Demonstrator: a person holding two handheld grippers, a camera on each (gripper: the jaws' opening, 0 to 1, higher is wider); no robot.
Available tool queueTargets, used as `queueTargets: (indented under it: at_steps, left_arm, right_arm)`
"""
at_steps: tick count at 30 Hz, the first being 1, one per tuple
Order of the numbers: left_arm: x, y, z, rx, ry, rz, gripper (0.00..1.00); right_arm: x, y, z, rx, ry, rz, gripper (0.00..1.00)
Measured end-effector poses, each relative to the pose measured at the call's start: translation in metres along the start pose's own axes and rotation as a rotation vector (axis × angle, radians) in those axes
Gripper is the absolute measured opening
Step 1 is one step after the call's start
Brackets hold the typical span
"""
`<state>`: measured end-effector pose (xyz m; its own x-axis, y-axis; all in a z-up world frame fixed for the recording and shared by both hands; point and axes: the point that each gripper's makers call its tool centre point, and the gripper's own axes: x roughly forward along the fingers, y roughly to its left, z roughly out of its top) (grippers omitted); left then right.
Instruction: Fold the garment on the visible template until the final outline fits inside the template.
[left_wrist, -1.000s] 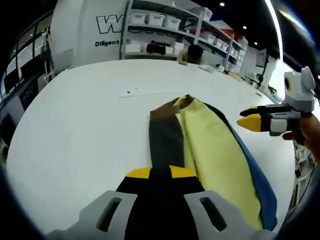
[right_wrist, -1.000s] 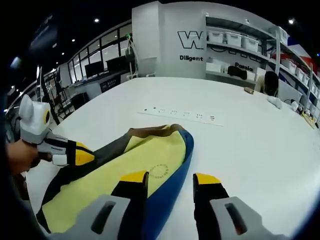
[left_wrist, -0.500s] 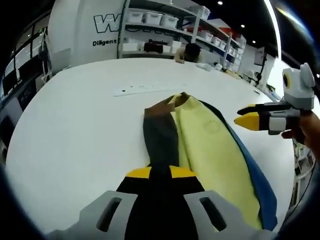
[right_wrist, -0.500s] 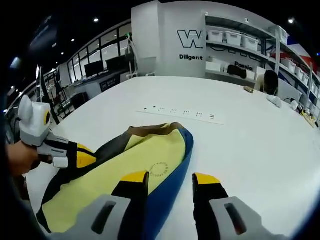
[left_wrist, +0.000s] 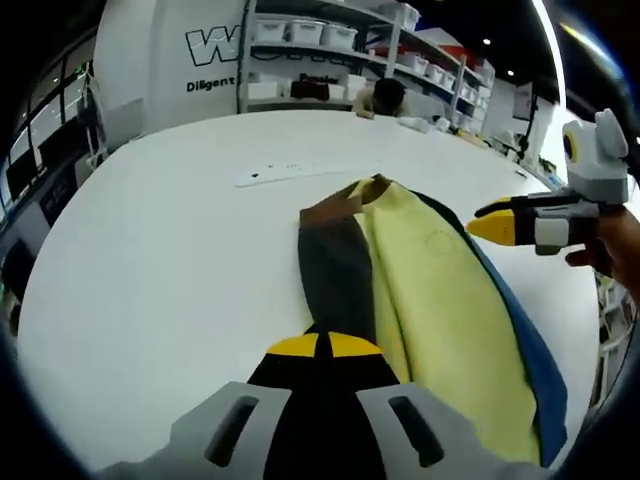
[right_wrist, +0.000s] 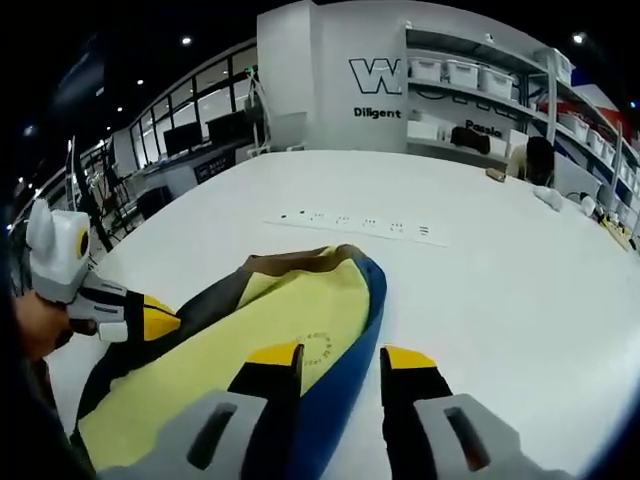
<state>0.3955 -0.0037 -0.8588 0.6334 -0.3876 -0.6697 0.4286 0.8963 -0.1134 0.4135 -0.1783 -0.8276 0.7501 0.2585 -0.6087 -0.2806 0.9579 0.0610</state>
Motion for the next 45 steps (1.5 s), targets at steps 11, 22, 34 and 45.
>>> queueTargets:
  at_steps: [11,22,34,45]
  left_arm:
    - [0.0,0.001,0.0,-0.017,0.002,-0.007,0.0]
    - [-0.002,0.005,0.003,-0.025,-0.004,-0.004,0.0]
    - [-0.001,0.005,0.002,-0.034,-0.004,-0.003,0.0]
    - [0.0,0.011,0.005,-0.041,-0.008,0.001,0.0]
  right_arm:
    - [0.021,-0.015,0.002,0.039,0.044,-0.055,0.18]
    - [0.019,-0.027,-0.011,0.015,0.099,-0.076,0.02]
    - [0.031,-0.021,-0.005,0.024,0.093,-0.07,0.15]
    - [0.023,-0.033,-0.012,0.043,0.106,-0.069,0.0]
